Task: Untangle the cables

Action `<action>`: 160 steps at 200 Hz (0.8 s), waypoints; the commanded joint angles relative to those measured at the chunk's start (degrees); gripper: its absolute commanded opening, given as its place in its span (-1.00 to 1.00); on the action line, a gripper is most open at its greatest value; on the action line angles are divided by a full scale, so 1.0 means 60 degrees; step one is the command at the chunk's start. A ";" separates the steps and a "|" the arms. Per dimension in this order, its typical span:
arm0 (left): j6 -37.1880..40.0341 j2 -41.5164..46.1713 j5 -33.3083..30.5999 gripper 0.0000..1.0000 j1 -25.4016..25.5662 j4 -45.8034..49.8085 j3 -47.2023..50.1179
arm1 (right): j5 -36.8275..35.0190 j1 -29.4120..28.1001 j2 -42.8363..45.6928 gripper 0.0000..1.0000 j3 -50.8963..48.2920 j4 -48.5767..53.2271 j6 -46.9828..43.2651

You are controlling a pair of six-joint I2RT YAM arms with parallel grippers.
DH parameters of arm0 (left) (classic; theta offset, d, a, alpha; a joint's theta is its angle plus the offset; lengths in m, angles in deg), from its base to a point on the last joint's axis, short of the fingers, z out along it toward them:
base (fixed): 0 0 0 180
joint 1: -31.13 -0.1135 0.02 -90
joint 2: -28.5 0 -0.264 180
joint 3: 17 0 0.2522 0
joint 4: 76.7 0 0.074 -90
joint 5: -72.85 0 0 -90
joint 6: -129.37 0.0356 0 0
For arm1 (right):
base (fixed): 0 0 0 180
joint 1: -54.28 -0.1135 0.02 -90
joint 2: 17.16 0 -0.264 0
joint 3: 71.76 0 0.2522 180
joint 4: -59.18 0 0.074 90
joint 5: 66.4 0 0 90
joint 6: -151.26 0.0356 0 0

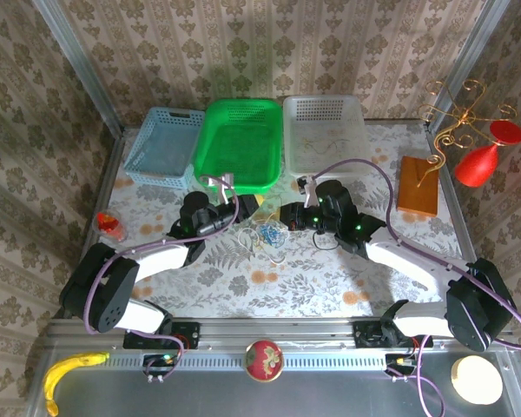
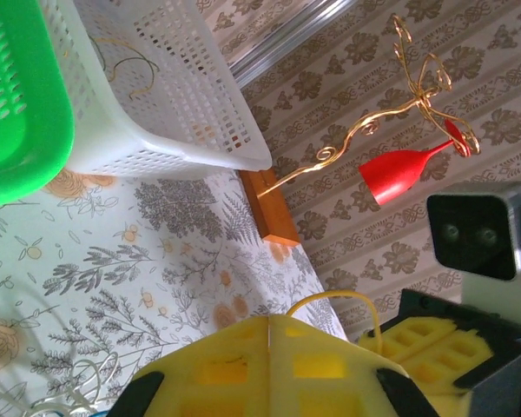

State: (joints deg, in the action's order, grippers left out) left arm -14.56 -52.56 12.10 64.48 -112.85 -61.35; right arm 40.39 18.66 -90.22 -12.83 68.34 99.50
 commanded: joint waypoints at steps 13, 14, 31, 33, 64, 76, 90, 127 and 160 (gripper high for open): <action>0.0536 0.0471 0.0307 -1.00 0.0005 0.0476 -0.0894 | 0.0064 0.0062 -0.0044 -1.00 -0.0389 -0.0453 0.0178; 0.0551 0.0494 0.0308 -1.00 0.0007 0.0508 -0.0908 | 0.0061 0.0054 -0.0050 -1.00 -0.0406 -0.0458 0.0184; 0.0815 0.0821 0.0379 -1.00 0.0009 0.1051 -0.1322 | 0.0059 0.0053 -0.0296 -1.00 -0.0614 -0.0697 0.0246; 0.0844 0.0863 0.0393 -1.00 0.0006 0.1104 -0.1370 | 0.0057 0.0052 -0.0335 -1.00 -0.0643 -0.0745 0.0255; 0.1167 0.1317 0.0552 -1.00 0.0002 0.1906 -0.2116 | 0.0186 0.0049 -0.1017 -1.00 -0.1019 -0.1428 0.0505; 0.1274 0.1405 0.0653 -1.00 0.0009 0.2157 -0.2385 | 0.0285 0.0046 -0.1359 -0.96 -0.1104 -0.1702 0.0622; 0.1324 0.1453 0.0718 -1.00 0.0004 0.2285 -0.2551 | 0.0363 0.0046 -0.1543 -0.85 -0.1141 -0.1916 0.0723; 0.1364 0.1490 0.0731 -1.00 0.0009 0.2408 -0.2662 | 0.0336 0.0047 -0.1522 -0.52 -0.1068 -0.1859 0.0690; 0.1401 0.1527 0.0754 -1.00 0.0009 0.2420 -0.2731 | 0.0221 0.0055 -0.1409 -0.28 -0.1023 -0.1630 0.0592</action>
State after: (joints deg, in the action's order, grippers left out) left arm -7.85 -44.58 15.69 64.80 -97.17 -76.19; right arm 42.08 18.68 -99.20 -19.21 56.89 103.39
